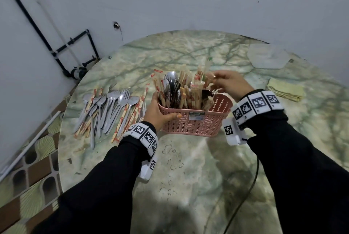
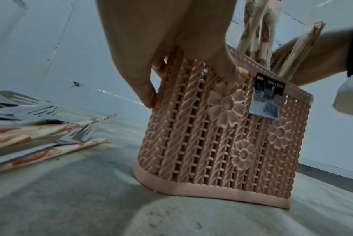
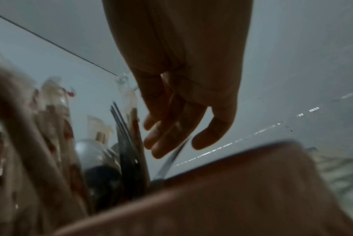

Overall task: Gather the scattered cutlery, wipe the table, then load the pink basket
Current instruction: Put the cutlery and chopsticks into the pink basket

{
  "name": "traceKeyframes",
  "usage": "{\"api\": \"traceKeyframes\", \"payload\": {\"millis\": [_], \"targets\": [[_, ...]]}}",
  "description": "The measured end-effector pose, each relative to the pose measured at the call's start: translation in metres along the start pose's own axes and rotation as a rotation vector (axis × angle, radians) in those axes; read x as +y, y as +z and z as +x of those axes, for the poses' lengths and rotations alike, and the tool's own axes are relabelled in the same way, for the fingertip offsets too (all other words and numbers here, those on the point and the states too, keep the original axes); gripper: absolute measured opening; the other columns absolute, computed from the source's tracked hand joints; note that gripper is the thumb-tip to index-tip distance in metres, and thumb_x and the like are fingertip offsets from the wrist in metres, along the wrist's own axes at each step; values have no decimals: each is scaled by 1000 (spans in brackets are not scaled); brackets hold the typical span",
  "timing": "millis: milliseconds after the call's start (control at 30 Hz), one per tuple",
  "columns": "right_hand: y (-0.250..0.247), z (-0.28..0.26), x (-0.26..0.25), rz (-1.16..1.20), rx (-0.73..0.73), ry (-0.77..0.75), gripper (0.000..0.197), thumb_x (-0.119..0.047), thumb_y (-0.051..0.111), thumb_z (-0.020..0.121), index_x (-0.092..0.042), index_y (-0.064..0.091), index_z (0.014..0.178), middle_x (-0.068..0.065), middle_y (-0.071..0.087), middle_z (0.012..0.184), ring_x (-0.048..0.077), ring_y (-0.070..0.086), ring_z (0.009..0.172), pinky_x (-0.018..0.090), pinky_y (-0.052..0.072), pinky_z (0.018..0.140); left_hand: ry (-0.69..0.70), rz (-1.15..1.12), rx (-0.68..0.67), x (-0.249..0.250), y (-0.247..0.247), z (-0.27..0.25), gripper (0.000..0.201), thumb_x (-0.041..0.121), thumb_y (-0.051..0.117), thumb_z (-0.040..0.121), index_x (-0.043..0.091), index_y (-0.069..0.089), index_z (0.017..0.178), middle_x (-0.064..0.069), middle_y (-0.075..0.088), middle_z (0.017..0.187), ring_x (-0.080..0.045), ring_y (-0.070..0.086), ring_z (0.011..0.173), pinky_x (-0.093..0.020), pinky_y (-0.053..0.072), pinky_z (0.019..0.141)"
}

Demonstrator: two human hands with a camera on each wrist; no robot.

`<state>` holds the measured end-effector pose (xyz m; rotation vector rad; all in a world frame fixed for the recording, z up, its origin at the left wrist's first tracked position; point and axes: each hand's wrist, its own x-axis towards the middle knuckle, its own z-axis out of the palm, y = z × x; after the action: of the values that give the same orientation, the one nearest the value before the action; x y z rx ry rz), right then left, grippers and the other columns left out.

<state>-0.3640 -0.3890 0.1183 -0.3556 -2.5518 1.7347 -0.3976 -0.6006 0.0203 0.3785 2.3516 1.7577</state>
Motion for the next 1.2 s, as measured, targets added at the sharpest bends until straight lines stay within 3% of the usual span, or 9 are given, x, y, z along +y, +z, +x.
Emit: {"api": "traceKeyframes", "payload": {"millis": [267,433,567,633,733,867,1033,1100,1200], "targets": [[-2,5,12,-42,-170,-165,28,9,58,84,-18,60,79,-15,66,61,-2,58,56,15,48,61,-11,3,-8,0,-1,1,90,9,84,61,14,31,134,18,51,99,-9,52,102,-23,39,90],[1,6,12,-396,-61,-265,27,-7,64,85,-30,52,77,2,50,90,-3,45,69,9,35,66,-18,-7,-17,2,-2,-1,89,6,82,63,15,29,135,17,51,99,-8,52,100,-23,40,89],[2,14,13,-677,-21,-151,14,-27,65,85,-25,60,98,5,45,124,23,40,120,44,29,105,-26,-13,-8,4,-1,-3,91,6,82,63,14,29,137,16,50,100,-7,50,101,-22,39,89],[4,17,11,-776,-32,-44,25,-31,64,86,-26,64,110,-2,41,136,22,34,129,46,23,110,-29,-12,-7,5,0,-3,92,7,82,62,14,29,137,12,51,105,-9,50,103,-23,39,91],[7,24,9,-704,-91,46,24,-30,65,84,-25,68,108,0,55,127,23,48,120,39,36,103,-27,-8,-5,5,0,-3,93,9,83,62,14,29,137,7,51,111,-11,50,107,-26,40,96],[7,21,6,-440,-172,96,12,-15,63,87,-10,70,94,8,64,82,18,58,74,24,45,65,-26,-11,-14,8,-1,-5,91,5,82,63,16,28,136,19,50,100,-7,52,99,-25,41,91],[4,13,18,-265,-160,101,18,0,51,90,-8,67,84,9,67,85,11,61,75,26,51,80,-21,-30,-34,12,-4,-8,83,1,80,66,21,31,130,20,52,97,9,51,85,-4,44,78],[5,4,16,-170,-97,140,28,6,46,89,-14,64,81,-2,65,73,7,61,63,12,49,59,-46,-37,-42,12,-4,-9,82,2,80,66,18,33,131,16,55,99,5,54,87,-13,47,84],[1,-4,11,-191,7,129,31,10,44,89,-1,61,112,8,62,100,18,54,94,14,43,70,-106,-30,-78,14,-8,-14,80,2,77,70,16,34,136,11,57,107,0,55,94,-23,44,89]]}}
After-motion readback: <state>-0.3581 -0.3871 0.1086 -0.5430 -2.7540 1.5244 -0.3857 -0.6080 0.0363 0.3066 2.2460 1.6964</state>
